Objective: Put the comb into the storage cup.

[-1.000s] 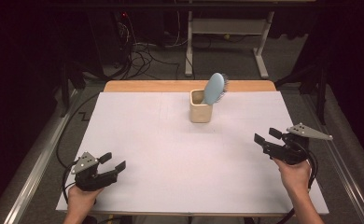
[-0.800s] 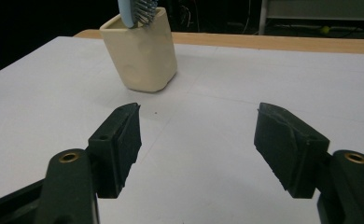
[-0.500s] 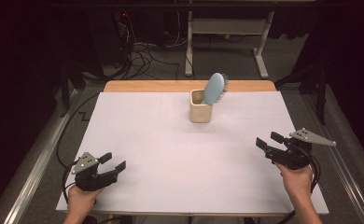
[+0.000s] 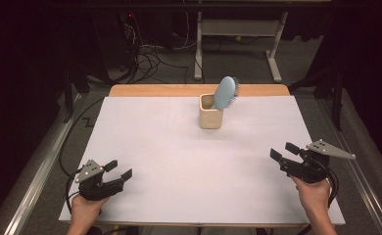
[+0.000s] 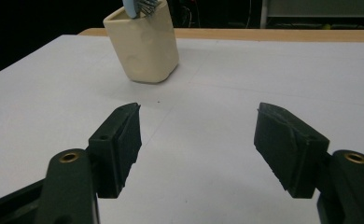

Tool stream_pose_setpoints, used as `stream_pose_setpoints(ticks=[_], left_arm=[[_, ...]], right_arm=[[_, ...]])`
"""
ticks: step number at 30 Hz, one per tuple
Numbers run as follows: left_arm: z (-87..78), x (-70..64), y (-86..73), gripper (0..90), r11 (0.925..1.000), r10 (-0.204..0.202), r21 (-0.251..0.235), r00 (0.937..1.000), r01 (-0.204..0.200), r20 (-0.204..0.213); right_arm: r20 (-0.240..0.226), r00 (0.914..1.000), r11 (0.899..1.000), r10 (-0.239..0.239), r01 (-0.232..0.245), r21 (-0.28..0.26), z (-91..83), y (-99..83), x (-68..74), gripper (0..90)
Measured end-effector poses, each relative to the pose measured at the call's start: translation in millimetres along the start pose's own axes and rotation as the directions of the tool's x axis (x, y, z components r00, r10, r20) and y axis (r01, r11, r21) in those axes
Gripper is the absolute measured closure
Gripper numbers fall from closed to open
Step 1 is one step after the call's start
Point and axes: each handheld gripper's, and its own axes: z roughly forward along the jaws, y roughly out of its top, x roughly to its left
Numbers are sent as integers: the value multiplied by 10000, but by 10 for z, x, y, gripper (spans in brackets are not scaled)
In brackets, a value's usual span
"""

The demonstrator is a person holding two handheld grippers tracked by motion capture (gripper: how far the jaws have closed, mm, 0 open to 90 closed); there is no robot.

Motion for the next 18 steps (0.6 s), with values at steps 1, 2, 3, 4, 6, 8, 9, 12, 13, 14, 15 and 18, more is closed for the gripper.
stream_pose_setpoints(ticks=[1, 2, 3, 4, 6, 8, 9, 12, 13, 14, 15, 18], left_arm=[[1, 0, 0, 309, 10000, -3, -1, 10000, 3, 3], [1, 0, 1, 309, 10000, 7, 23, 10000, -7, 12], [2, -2, 0, 309, 10000, 22, 10, 10000, -22, 3], [2, -4, 0, 309, 10000, 26, 14, 10000, -26, 6], [3, -3, 0, 309, 10000, 23, 13, 10000, -23, 2], [3, -3, 0, 309, 10000, 17, 12, 10000, -17, 0], [3, -3, 0, 309, 10000, 21, 15, 10000, -21, 1], [4, -5, 0, 309, 10000, 33, 23, 10000, -33, -2], [4, -5, 0, 309, 10000, 31, 21, 10000, -31, 1], [4, -4, -1, 309, 10000, 25, 17, 10000, -25, 2], [4, -4, 0, 309, 10000, 20, 19, 10000, -20, 3], [6, -7, 0, 309, 10000, 32, 20, 10000, -32, -7]], right_arm=[[-9, 10000, 10000, 18, -18, 39, -6, -11, 3, 327], [-19, 10000, 10000, -6, 6, 28, -8, -17, 2, 328], [-13, 10000, 10000, 17, -17, 45, -15, -24, 4, 327], [-20, 10000, 10000, 17, -17, 46, -20, -32, 4, 327], [-28, 10000, 10000, 18, -18, 66, -27, -49, 8, 328], [-55, 10000, 10000, 10, -10, 91, -34, -70, 13, 327], [-53, 10000, 9999, 36, -36, 107, -39, -84, 18, 327], [-99, 9999, 9999, 62, -61, 85, -53, -110, 18, 323], [-120, 9998, 9999, 125, -125, 67, -63, -117, 21, 322], [-127, 9998, 9999, 123, -123, 40, -72, -124, 21, 322], [-129, 9999, 10000, 91, -90, 25, -80, -131, 23, 321], [-86, 10000, 10000, 22, -21, 62, -101, -149, 34, 319]])
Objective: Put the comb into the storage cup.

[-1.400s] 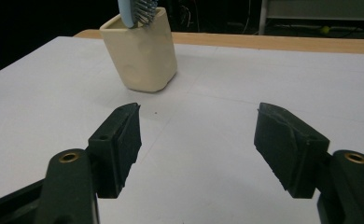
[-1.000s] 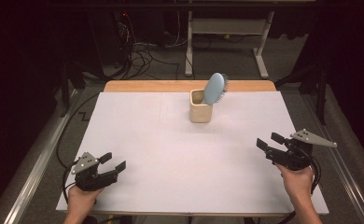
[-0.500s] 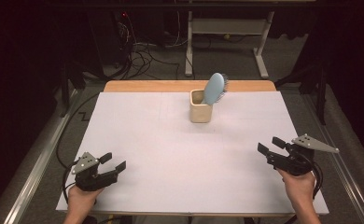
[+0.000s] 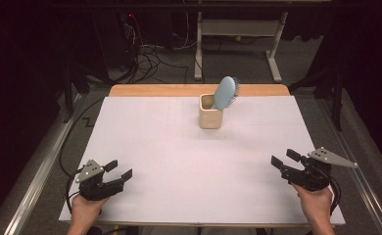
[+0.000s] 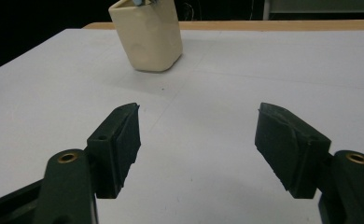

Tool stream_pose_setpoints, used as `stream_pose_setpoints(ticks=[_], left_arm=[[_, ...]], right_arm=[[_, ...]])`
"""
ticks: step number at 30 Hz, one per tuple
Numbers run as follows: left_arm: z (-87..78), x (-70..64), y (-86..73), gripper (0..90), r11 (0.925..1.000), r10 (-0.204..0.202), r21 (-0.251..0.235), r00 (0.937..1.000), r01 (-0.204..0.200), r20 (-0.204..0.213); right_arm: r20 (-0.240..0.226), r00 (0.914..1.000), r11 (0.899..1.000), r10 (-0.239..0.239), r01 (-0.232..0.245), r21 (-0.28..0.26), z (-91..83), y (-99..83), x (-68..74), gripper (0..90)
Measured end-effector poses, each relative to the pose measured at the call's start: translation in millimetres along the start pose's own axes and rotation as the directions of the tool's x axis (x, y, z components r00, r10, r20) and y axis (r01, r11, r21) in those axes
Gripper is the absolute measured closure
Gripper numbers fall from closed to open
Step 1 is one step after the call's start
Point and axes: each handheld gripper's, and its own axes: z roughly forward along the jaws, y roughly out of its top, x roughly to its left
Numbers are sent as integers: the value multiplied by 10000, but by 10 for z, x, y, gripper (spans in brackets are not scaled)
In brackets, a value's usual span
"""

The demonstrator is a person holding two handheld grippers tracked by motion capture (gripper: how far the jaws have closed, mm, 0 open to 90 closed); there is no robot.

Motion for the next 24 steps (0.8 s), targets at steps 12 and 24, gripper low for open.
stream_pose_setpoints(ticks=[12, 24], left_arm=[[2, -3, 0, 309, 10000, 8, 27, 10000, -8, 0], [4, 2, -2, 309, 10000, -42, 8, 10000, 42, -4]], right_arm=[[-68, 9999, 9999, -96, 97, 43, -40, -68, 38, 299], [-174, 9997, 9999, -141, 143, 95, -83, -177, 69, 284]])
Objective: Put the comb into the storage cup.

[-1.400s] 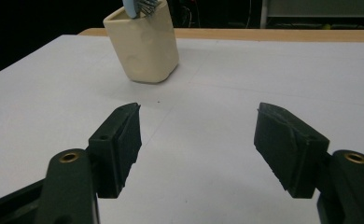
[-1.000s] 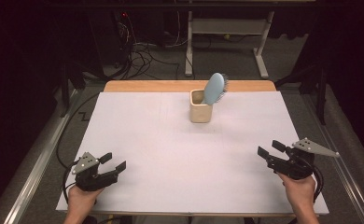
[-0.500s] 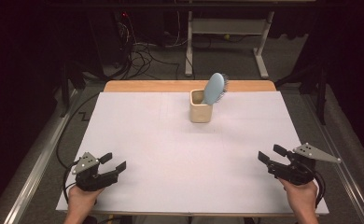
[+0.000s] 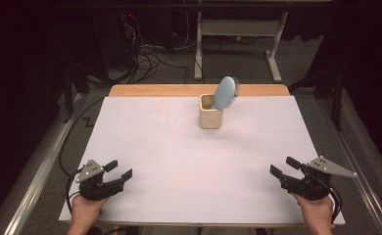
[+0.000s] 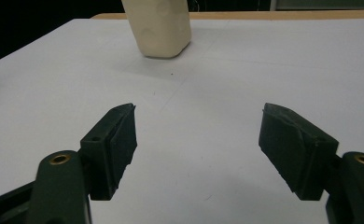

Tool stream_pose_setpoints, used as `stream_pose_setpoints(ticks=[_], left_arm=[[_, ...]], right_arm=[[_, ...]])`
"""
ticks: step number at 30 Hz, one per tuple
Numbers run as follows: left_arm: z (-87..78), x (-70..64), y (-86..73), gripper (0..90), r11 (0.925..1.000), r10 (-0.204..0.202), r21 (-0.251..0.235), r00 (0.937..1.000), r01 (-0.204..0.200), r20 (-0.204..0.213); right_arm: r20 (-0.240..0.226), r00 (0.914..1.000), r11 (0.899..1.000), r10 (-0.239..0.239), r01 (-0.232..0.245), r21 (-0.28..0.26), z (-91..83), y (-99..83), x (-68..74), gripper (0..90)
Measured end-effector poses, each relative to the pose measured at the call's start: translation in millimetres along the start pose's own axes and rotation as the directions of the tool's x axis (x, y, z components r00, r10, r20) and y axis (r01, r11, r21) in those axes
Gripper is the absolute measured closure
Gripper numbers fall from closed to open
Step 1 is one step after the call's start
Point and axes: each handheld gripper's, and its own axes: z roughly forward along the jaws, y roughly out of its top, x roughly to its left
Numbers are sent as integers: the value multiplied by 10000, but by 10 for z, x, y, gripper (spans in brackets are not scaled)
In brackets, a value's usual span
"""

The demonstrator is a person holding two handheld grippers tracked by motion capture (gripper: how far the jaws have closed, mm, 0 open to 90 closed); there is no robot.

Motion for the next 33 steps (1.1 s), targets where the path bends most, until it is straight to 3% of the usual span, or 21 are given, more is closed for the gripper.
stream_pose_setpoints(ticks=[33], left_arm=[[-5, 7, 3, 307, 9998, -166, -56, 9998, 167, 61]], right_arm=[[312, 9993, 9998, 217, -216, -50, 1, -324, -24, 258]])
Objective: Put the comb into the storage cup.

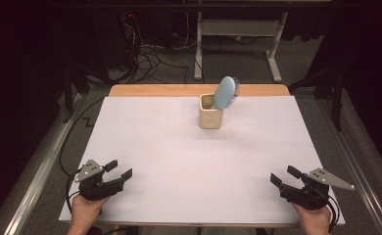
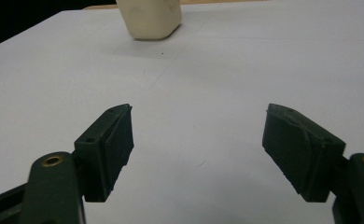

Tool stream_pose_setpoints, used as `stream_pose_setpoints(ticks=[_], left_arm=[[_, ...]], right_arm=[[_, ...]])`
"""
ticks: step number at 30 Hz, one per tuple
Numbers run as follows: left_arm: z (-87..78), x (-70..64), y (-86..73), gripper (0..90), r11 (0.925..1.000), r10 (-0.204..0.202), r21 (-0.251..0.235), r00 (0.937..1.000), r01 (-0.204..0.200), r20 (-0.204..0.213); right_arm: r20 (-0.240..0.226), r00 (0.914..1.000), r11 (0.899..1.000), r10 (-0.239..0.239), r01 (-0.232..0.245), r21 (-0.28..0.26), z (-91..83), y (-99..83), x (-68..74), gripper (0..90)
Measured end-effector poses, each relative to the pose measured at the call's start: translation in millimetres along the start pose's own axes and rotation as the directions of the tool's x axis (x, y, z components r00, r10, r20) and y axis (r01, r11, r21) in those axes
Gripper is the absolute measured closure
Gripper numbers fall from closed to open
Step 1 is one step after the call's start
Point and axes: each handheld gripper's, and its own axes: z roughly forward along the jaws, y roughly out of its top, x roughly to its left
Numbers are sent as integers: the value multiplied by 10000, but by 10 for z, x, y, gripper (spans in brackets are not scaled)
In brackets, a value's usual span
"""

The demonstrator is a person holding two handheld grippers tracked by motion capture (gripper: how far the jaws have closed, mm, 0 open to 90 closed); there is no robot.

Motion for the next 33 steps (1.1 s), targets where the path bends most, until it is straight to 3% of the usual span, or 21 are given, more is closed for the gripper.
stream_pose_setpoints(ticks=[33], left_arm=[[-18, 1, -3, 309, 10000, 5, -27, 10000, -5, -72]], right_arm=[[123, 9998, 9996, 137, -140, 234, 23, -169, -47, 260]])
